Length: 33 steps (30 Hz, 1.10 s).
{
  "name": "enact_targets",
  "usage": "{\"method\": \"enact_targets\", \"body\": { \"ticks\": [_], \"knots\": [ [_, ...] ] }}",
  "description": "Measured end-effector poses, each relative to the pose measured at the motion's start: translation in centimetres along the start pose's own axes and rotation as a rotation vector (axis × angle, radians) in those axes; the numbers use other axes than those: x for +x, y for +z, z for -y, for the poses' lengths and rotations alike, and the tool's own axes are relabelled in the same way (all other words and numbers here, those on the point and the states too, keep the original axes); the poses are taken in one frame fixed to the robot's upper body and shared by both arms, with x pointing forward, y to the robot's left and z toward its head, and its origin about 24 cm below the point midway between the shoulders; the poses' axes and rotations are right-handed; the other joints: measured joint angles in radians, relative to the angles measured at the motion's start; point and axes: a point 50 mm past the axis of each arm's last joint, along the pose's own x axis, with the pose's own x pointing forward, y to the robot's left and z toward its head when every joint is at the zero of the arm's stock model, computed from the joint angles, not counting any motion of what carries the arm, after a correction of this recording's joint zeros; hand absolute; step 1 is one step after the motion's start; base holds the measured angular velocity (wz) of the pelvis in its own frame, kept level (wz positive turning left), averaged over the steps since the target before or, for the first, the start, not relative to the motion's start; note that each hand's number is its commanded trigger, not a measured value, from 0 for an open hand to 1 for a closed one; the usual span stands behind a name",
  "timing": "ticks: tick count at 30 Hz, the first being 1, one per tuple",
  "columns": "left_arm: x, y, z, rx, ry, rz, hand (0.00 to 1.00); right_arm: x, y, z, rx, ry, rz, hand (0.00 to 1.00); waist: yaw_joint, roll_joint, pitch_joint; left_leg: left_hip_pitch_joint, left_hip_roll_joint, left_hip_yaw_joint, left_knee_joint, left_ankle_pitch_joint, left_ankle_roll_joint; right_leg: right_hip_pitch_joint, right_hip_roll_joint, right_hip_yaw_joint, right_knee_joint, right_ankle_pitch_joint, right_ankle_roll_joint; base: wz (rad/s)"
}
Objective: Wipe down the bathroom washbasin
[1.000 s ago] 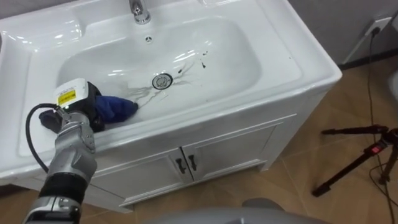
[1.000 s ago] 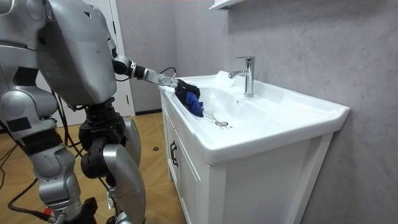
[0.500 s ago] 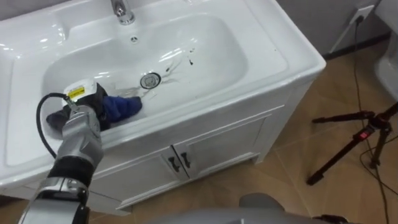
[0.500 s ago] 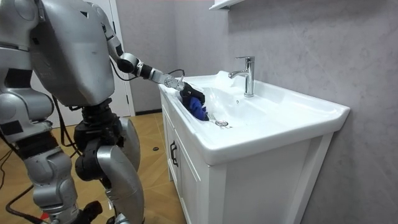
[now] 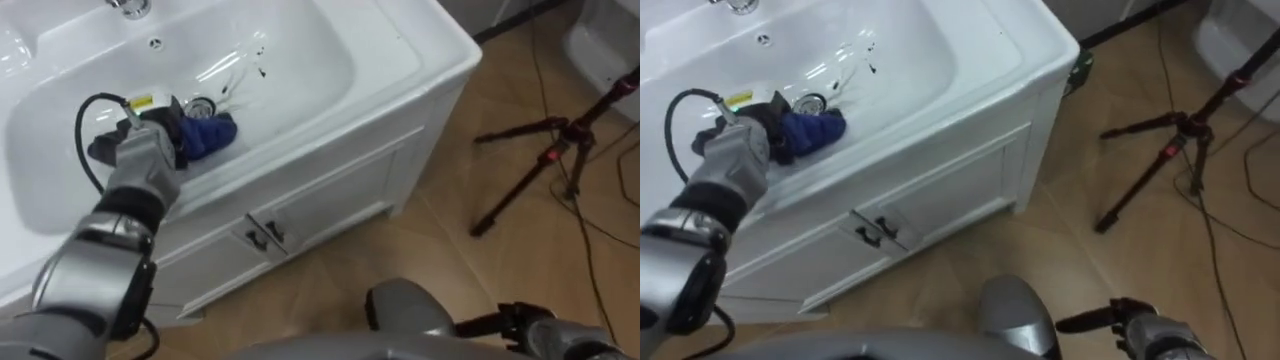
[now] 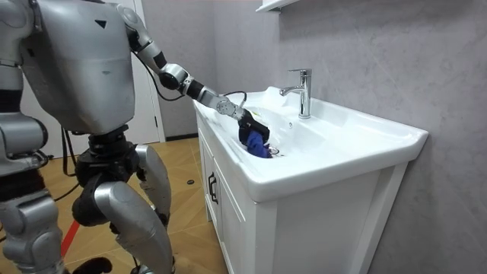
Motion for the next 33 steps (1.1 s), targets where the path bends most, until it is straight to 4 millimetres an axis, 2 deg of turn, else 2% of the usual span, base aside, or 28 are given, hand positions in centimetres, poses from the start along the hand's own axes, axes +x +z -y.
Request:
{"method": "enact_targets", "body": {
  "ticks": [4,6,12,16,21,25,26,28,33],
  "knots": [
    [0.3,0.8,-0.9,-0.052,0.021,0.011,1.00,0.0,0.8,0.1,0.005,-0.017,0.014,0.00,-0.037,0.016,0.0072,-0.051,0.016,0.007,0.059,-0.035,0.006,-0.047,0.005,0.002,0.036,-0.003,0.001,-0.07],
    [0.4,1.4,-1.2,-0.079,0.024,0.023,1.00,-0.1,1.3,0.1,-0.017,-0.030,0.027,0.00,-0.037,0.021,0.0120,-0.057,0.012,0.012,0.057,-0.045,0.007,-0.066,0.003,0.009,0.052,-0.002,0.004,-0.06],
    [0.5,1.6,-1.3,-0.148,0.044,0.014,1.00,-0.2,2.2,0.5,-0.052,-0.055,0.057,0.00,-0.054,0.022,0.0123,-0.081,0.011,0.023,0.076,-0.059,0.014,-0.097,-0.003,0.012,0.078,0.001,0.006,-0.06],
    [0.5,2.3,-2.2,-0.189,0.101,0.026,1.00,-0.2,2.5,0.3,-0.061,-0.052,0.067,0.00,-0.062,0.018,0.0140,-0.109,0.011,0.034,0.086,-0.064,0.020,-0.127,-0.002,0.024,0.078,0.011,0.012,-0.07],
    [0.3,3.5,-2.5,-0.217,0.162,0.049,1.00,-0.1,2.4,0.3,-0.063,-0.065,0.067,0.00,-0.073,0.014,0.0154,-0.117,0.012,0.034,0.084,-0.065,0.025,-0.123,-0.002,0.020,0.052,0.024,0.019,-0.01],
    [0.2,3.8,-3.0,-0.222,0.224,0.071,1.00,-0.1,2.5,0.2,-0.025,-0.064,0.069,0.00,-0.074,-0.003,0.0220,-0.121,0.010,0.038,0.086,-0.068,0.029,-0.128,-0.012,0.007,0.051,0.024,0.021,-0.02],
    [0.2,4.0,-3.3,-0.217,0.246,0.077,1.00,-0.1,2.4,0.1,-0.015,-0.061,0.068,0.00,-0.074,-0.010,0.0203,-0.129,0.010,0.037,0.087,-0.069,0.030,-0.136,-0.020,-0.009,0.052,0.025,0.021,0.00],
    [0.2,4.1,-4.1,-0.210,0.292,0.089,1.00,-0.1,2.6,0.1,-0.007,-0.060,0.074,0.00,-0.071,-0.021,0.0195,-0.148,0.011,0.038,0.096,-0.072,0.032,-0.154,-0.021,-0.011,0.055,0.025,0.021,0.00],
    [0.2,4.0,-4.6,-0.166,0.341,0.106,1.00,-0.2,2.7,0.1,-0.006,-0.062,0.081,0.00,-0.061,-0.023,0.0192,-0.155,0.017,0.038,0.104,-0.079,0.031,-0.159,-0.023,-0.024,0.055,0.025,0.021,-0.02]
  ]
}}
